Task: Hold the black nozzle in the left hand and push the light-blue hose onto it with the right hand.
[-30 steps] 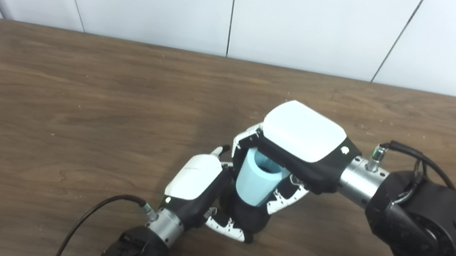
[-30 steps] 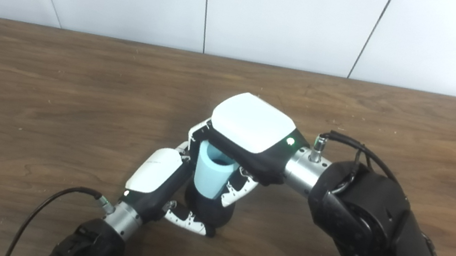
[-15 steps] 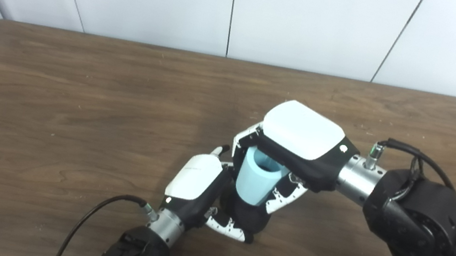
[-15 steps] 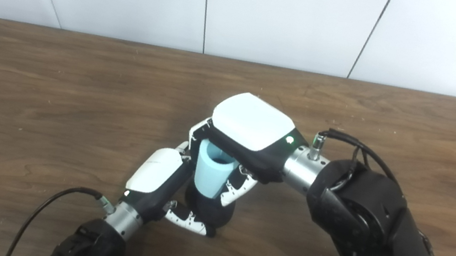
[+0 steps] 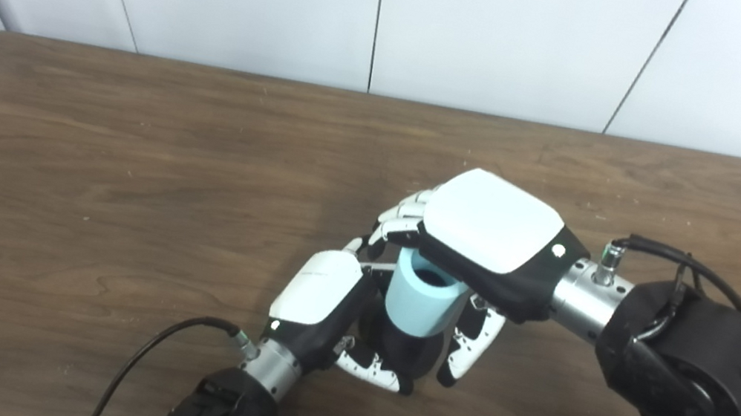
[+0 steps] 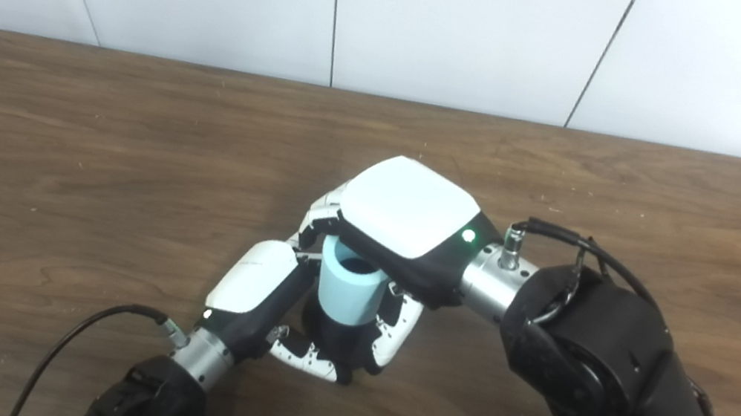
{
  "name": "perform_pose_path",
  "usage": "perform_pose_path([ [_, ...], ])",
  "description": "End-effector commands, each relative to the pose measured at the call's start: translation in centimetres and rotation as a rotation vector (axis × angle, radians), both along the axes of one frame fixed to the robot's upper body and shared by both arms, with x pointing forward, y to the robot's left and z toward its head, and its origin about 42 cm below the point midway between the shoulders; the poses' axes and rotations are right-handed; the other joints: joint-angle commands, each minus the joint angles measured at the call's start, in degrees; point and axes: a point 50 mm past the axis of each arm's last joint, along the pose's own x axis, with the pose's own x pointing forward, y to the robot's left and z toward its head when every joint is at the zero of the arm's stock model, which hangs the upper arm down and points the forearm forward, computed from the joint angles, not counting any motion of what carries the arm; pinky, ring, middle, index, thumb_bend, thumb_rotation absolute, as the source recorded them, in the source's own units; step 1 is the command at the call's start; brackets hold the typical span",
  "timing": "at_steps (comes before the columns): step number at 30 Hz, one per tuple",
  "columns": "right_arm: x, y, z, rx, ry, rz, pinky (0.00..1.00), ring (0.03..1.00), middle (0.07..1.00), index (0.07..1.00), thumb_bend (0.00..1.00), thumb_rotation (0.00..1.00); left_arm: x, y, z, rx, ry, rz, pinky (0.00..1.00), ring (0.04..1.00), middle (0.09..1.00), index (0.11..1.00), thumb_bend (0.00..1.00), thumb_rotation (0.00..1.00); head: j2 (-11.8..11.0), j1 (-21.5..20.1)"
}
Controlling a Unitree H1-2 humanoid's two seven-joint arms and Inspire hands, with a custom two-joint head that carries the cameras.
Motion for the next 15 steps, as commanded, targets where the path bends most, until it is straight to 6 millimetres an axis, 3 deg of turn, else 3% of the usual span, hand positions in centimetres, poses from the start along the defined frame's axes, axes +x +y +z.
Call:
perform_pose_path([
  [1,-0.3,-0.2,0.5,-0.038,0.008,0.015,0.77,0.832,0.817,0.721,1.00,0.22,-0.4,0.9,-3.0,0.087,0.144,0.043,1.00,0.676,0.500,0.484,0.52,0.00,0.0,0.0],
  [8,-0.3,-0.7,2.0,0.025,-0.022,0.005,0.81,0.889,0.875,0.784,1.00,0.25,-0.3,0.9,-3.0,0.088,0.142,0.042,1.00,0.676,0.500,0.483,0.52,0.00,-0.2,0.1],
  [13,-0.1,-1.6,2.3,0.108,-0.052,0.004,0.78,0.890,0.889,0.811,1.00,0.42,-0.3,1.0,-3.1,0.089,0.141,0.041,1.00,0.681,0.501,0.483,0.52,0.00,-0.2,0.3],
  [15,0.0,-1.8,2.3,0.141,-0.061,0.002,0.80,0.900,0.905,0.828,0.95,0.49,-0.3,1.0,-3.1,0.087,0.140,0.041,1.00,0.681,0.498,0.484,0.52,0.00,-0.2,0.2],
])
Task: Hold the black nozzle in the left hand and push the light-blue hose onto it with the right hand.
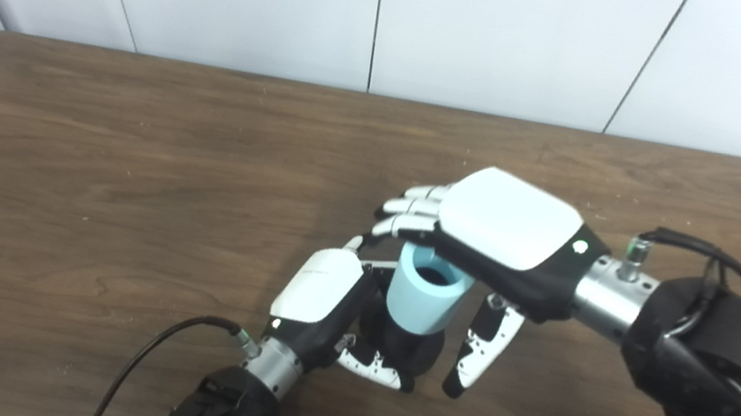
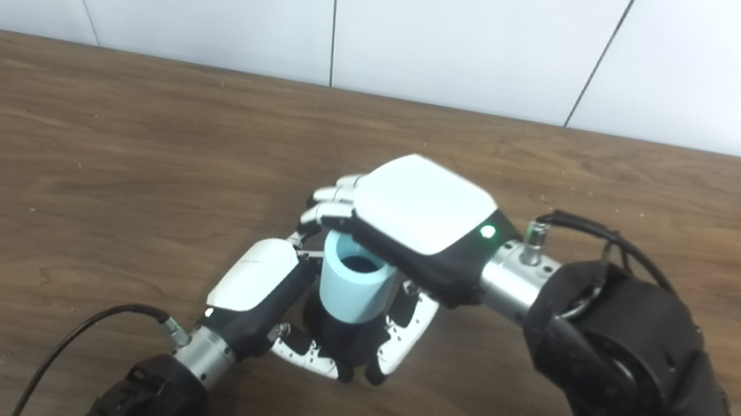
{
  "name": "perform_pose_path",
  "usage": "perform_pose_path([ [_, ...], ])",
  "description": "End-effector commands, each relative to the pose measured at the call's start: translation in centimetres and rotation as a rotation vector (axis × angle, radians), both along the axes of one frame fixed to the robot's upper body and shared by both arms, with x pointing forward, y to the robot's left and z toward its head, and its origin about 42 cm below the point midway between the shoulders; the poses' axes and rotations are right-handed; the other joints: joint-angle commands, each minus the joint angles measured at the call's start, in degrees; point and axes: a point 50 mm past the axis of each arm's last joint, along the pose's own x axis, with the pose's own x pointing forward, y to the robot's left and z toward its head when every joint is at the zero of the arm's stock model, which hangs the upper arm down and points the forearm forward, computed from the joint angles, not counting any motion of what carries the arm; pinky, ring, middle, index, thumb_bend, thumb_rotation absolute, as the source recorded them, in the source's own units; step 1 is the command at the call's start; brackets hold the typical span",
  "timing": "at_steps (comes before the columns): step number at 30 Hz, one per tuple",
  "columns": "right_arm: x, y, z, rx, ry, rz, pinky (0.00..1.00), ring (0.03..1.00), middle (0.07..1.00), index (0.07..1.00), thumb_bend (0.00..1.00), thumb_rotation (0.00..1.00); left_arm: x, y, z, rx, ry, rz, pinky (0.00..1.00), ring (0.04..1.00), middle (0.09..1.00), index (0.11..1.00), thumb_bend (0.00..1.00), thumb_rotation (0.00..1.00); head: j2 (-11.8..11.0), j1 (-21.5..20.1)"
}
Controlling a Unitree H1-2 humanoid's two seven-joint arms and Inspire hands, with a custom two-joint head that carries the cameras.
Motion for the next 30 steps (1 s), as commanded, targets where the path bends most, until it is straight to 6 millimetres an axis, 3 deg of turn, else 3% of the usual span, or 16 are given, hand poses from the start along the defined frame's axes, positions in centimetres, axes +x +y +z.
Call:
perform_pose_path([
  [1,0.1,-0.2,0.9,0.067,-0.070,0.008,0.81,0.913,0.921,0.844,0.91,0.54,-0.4,1.1,-3.1,0.091,0.146,0.035,1.00,0.690,0.483,0.494,0.52,0.00,0.0,0.0],
  [5,0.5,-0.7,0.9,0.119,-0.087,0.007,0.85,0.955,0.963,0.889,0.80,0.72,-0.3,1.0,-3.2,0.097,0.144,0.039,1.00,0.724,0.498,0.484,0.52,0.00,-0.2,0.0],
  [8,0.8,-1.0,1.0,0.152,-0.100,0.007,0.85,0.975,0.983,0.913,0.76,0.83,-0.2,1.0,-3.2,0.105,0.141,0.039,1.00,0.696,0.492,0.488,0.52,0.00,-0.2,0.1],
  [15,1.0,-1.5,1.2,0.212,-0.121,-0.005,0.84,0.974,0.981,0.911,0.72,0.86,-0.4,0.8,-3.2,0.101,0.146,0.040,1.00,0.674,0.496,0.485,0.52,0.00,-0.2,0.2],
  [22,-0.4,-2.9,2.5,0.183,-0.177,0.002,0.85,0.960,0.973,0.918,0.71,0.87,-0.3,1.1,-3.1,0.098,0.146,0.045,1.00,0.666,0.498,0.484,0.52,0.00,-0.1,0.4],
  [30,-1.9,-4.7,2.3,0.184,-0.205,0.030,0.84,0.965,0.963,0.932,0.65,0.94,-0.2,1.7,-3.2,0.084,0.155,0.059,1.00,0.646,0.490,0.489,0.52,0.00,0.0,0.4],
])
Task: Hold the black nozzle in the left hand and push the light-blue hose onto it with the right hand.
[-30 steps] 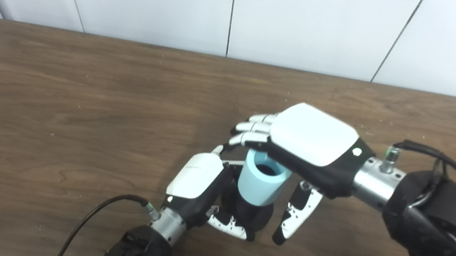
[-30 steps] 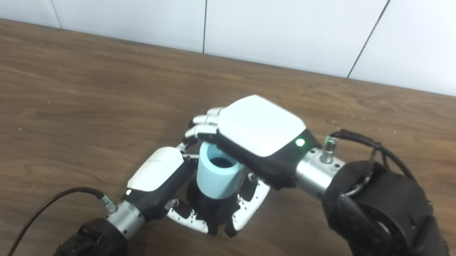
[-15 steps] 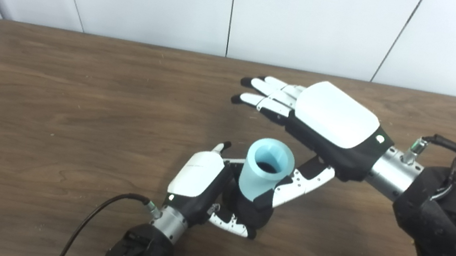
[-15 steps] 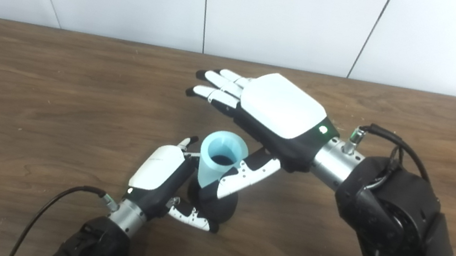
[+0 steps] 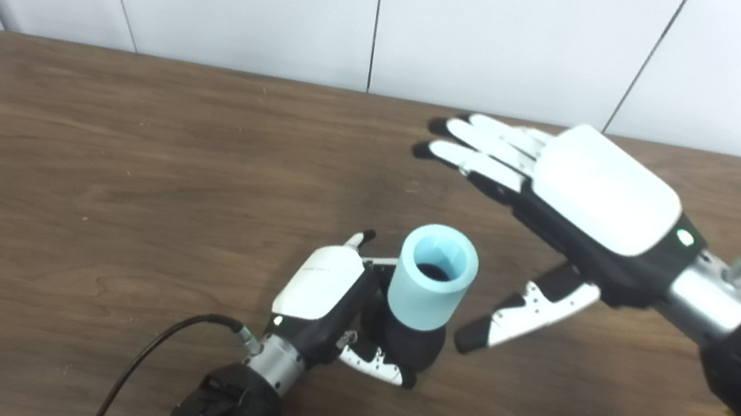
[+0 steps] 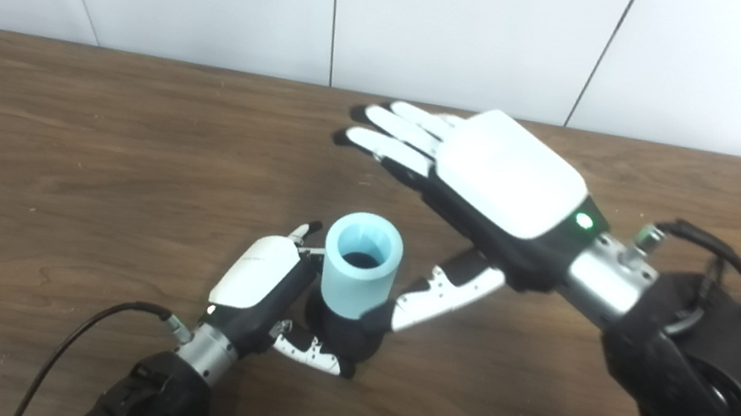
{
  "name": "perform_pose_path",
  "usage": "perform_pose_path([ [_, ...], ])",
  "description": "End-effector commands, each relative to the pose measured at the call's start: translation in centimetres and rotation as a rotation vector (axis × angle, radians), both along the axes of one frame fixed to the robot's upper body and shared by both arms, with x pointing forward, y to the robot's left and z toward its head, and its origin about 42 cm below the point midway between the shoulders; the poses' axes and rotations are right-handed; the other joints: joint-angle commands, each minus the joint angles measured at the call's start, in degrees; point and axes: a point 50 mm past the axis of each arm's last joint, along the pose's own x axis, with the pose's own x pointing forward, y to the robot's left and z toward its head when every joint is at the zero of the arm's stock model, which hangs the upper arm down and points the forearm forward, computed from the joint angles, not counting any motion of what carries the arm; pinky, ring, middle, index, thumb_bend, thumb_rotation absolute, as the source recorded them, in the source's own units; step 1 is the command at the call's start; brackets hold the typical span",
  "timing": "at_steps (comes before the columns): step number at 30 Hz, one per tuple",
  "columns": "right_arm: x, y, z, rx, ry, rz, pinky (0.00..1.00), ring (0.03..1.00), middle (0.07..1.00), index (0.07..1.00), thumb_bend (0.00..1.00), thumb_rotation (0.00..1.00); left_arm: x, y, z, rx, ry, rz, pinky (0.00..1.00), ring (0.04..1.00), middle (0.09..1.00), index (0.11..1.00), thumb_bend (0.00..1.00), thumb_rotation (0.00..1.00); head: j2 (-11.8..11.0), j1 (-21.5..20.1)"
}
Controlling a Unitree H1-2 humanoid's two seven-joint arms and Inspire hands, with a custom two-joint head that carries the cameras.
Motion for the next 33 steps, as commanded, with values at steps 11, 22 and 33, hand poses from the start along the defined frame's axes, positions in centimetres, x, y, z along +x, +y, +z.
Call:
perform_pose_path([
  [11,-2.4,-0.9,-0.3,0.041,-0.006,0.097,1.00,1.000,0.985,0.957,0.74,1.00,-0.6,2.0,-3.0,0.080,0.163,0.058,1.00,0.630,0.464,0.502,0.52,0.00,0.2,0.2],
  [22,-3.6,-0.5,-2.3,-0.049,0.124,0.104,1.00,1.000,1.000,1.000,0.81,1.00,-0.6,2.1,-3.0,0.088,0.163,0.056,1.00,0.629,0.468,0.500,0.52,0.00,0.3,0.1],
  [33,-3.8,-0.1,-2.8,-0.080,0.115,0.103,1.00,1.000,1.000,1.000,0.83,1.00,-0.4,2.3,-3.1,0.092,0.165,0.055,1.00,0.633,0.477,0.497,0.52,0.00,0.2,0.1],
])
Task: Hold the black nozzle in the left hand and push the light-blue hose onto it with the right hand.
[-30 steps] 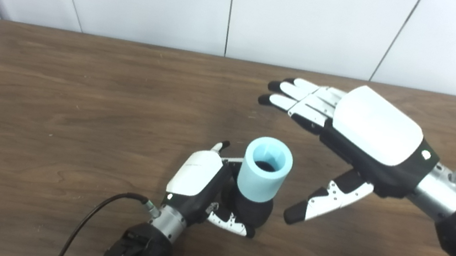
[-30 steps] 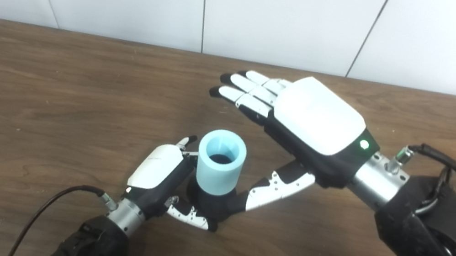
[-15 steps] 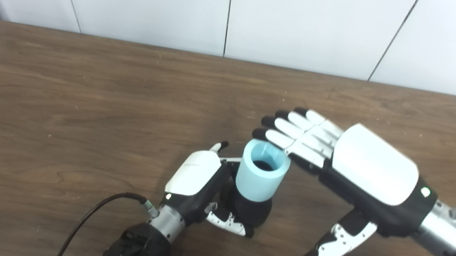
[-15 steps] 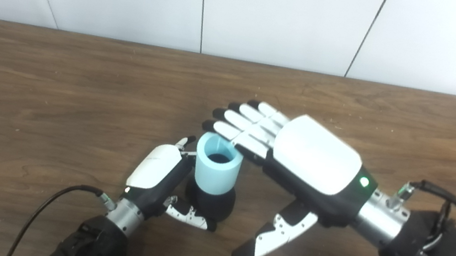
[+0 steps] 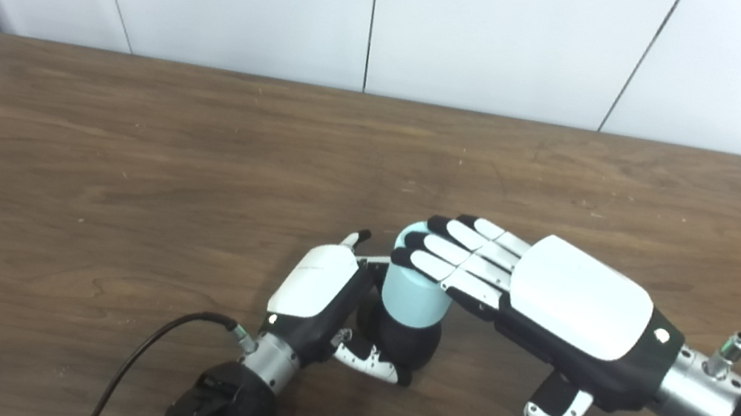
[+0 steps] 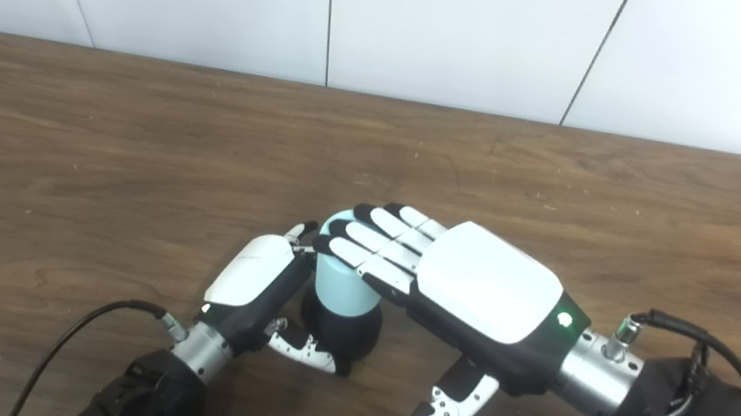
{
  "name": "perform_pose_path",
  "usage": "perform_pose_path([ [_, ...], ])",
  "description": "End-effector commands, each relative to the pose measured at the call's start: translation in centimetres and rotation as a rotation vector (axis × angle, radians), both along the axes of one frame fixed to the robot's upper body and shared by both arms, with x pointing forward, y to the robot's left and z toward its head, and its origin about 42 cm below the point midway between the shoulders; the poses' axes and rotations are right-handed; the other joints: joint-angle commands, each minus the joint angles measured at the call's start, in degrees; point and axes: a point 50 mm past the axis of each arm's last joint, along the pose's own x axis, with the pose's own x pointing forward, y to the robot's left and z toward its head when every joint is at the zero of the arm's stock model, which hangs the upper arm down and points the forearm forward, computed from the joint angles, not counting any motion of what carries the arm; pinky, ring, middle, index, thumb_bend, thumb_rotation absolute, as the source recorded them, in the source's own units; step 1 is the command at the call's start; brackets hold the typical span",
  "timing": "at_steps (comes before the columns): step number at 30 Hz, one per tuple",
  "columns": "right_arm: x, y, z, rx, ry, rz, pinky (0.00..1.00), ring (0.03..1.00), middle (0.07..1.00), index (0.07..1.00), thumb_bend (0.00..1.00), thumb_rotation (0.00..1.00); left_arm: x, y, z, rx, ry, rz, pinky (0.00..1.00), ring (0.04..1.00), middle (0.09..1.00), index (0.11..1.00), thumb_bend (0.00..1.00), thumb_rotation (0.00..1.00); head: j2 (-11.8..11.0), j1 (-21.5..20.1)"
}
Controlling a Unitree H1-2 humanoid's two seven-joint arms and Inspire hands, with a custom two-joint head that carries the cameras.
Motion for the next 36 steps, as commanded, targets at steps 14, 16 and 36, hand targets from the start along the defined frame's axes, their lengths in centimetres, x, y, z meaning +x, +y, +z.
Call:
perform_pose_path([
  [14,-0.2,-0.2,-0.1,0.022,-0.048,-0.002,1.00,1.000,1.000,1.000,0.81,1.00,-0.4,2.0,-2.9,0.105,0.152,0.050,1.00,0.632,0.478,0.496,0.52,0.00,0.2,0.0],
  [16,-0.2,-0.2,-0.3,0.024,-0.046,-0.003,1.00,1.000,1.000,1.000,0.80,1.00,-0.4,2.0,-2.9,0.105,0.153,0.050,1.00,0.632,0.478,0.496,0.52,0.00,0.1,0.0],
  [36,-0.8,0.1,-3.8,0.025,0.047,0.000,1.00,1.000,1.000,1.000,0.79,1.00,-0.7,1.9,-2.7,0.103,0.151,0.047,1.00,0.637,0.477,0.497,0.52,0.00,0.9,0.0],
])
